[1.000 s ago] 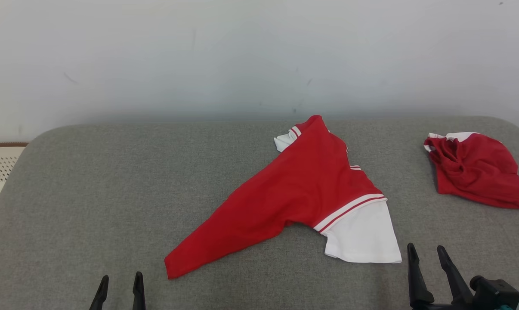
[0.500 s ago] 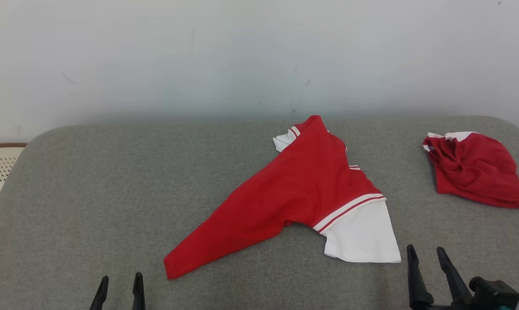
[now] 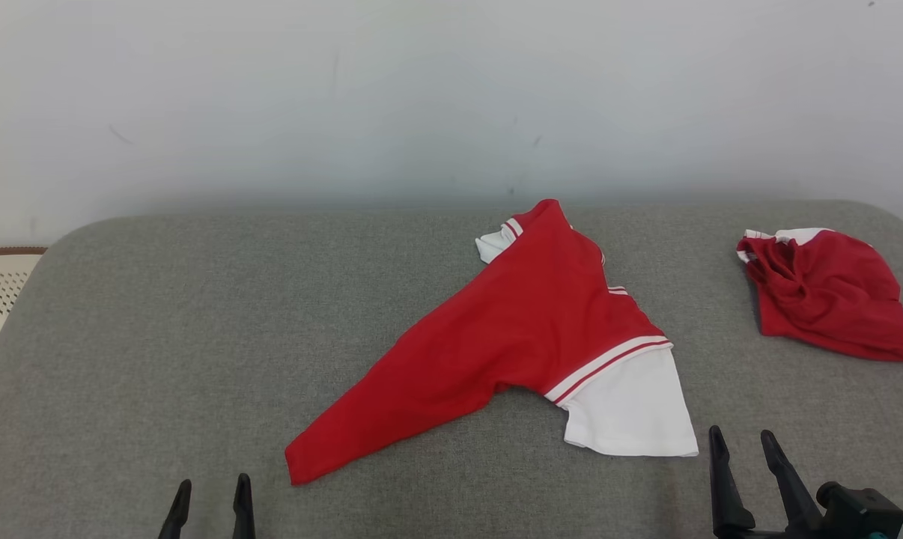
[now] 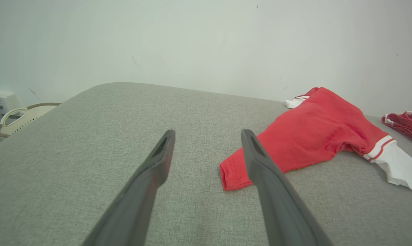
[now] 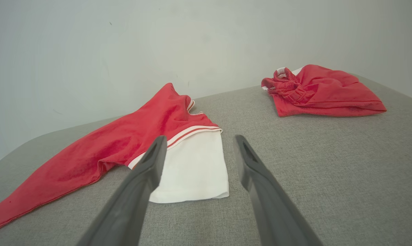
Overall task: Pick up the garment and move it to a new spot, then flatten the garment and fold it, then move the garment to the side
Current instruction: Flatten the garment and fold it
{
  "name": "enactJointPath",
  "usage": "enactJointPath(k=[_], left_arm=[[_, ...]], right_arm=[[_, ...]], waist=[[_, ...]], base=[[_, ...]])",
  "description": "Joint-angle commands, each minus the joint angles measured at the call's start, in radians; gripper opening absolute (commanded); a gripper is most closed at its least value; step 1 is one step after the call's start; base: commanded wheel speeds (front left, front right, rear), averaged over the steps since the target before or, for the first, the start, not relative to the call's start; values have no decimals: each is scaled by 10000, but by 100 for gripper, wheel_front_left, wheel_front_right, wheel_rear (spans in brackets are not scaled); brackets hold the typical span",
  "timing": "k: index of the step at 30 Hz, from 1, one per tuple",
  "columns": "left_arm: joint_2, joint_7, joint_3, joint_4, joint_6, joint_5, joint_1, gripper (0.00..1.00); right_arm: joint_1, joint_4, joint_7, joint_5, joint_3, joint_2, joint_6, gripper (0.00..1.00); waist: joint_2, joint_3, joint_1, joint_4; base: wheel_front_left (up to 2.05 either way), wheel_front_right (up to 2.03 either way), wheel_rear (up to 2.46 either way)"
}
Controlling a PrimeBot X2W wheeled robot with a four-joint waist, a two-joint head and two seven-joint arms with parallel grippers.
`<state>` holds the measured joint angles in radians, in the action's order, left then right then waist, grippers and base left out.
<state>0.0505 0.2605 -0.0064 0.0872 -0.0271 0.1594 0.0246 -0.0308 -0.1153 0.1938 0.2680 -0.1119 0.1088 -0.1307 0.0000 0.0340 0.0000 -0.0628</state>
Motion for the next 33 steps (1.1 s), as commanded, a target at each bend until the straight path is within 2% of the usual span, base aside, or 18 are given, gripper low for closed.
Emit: enactJointPath(k=[1, 9, 16, 24, 33], left_arm=[[4, 32, -27, 4, 51, 104, 75, 100], [7, 32, -538, 819, 349, 260, -333, 100], [8, 32, -904, 2230, 688, 737, -1018, 100], [3, 31, -902, 3515, 922, 760, -1983, 100], [6, 32, -1039, 4662, 1111, 755, -3056, 100]], right_arm=[[20, -39, 43, -30, 14, 5, 0, 100], [235, -406, -92, 25, 23, 170, 0, 100], [928, -1255, -141, 126, -304, 466, 0, 100], [2148, -2663, 88, 354, -838, 657, 0, 100], [3715, -5008, 446, 622, -1704, 677, 0, 100]], waist=[[0, -5, 0, 5], [0, -115, 0, 23], [0, -386, 0, 157], [0, -912, 0, 304], [0, -1529, 0, 373]], base=[[0, 0, 0], [0, 0, 0], [0, 0, 0], [0, 0, 0], [0, 0, 0]])
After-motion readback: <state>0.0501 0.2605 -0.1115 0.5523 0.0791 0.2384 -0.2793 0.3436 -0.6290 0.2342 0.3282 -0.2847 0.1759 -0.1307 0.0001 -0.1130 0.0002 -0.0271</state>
